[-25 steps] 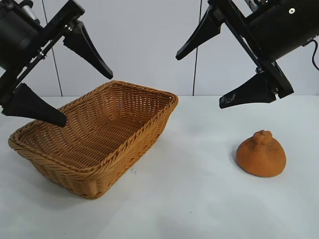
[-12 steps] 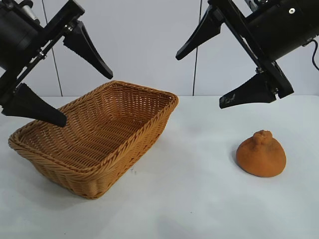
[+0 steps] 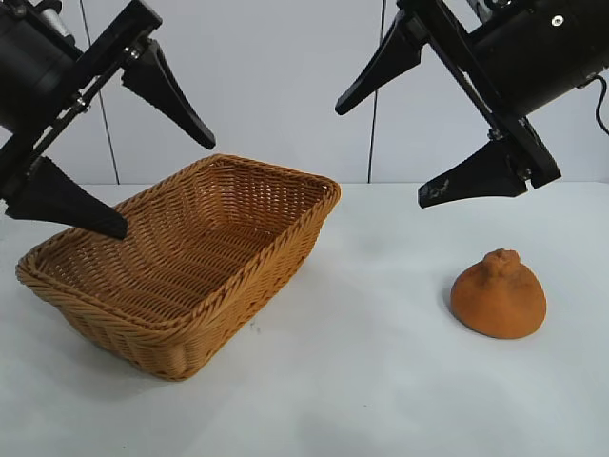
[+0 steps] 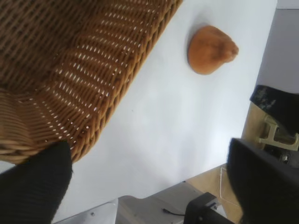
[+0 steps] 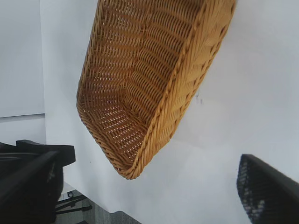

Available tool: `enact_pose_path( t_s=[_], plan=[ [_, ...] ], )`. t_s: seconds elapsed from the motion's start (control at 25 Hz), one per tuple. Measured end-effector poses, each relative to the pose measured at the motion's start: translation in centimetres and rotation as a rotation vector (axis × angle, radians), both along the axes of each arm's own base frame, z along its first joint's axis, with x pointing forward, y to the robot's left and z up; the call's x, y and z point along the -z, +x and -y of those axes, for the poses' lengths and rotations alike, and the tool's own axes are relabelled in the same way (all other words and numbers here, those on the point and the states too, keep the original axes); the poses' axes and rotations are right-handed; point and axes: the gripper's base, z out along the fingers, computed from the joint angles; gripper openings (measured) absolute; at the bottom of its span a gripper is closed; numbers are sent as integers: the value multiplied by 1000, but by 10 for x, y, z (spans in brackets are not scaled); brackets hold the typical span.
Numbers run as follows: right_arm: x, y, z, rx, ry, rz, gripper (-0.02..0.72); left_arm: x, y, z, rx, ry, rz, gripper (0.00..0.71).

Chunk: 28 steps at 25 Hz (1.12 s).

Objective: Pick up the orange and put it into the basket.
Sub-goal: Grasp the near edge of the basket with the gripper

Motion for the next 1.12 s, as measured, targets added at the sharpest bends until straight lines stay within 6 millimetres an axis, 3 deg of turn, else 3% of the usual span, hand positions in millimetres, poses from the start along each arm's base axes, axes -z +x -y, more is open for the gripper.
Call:
enact_pose_path(
  t_s=[0.2, 0.44, 0.72, 0.88, 1.12],
  plan=[
    [0, 0, 0, 0, 0, 0, 694, 0, -2, 1, 15, -8, -23, 639],
    [0, 0, 0, 0, 0, 0, 694, -6, -19, 5, 79, 16, -102, 639],
    [0, 0, 0, -1, 0, -1, 694, -21, -35, -16, -186, 140, -179, 639],
    [0, 0, 0, -1, -1, 0, 694, -10, -38, -21, -344, 175, -230, 639],
    [0, 0, 0, -1, -1, 0, 694, 8, -48, -7, -429, 246, -192, 639]
  ],
)
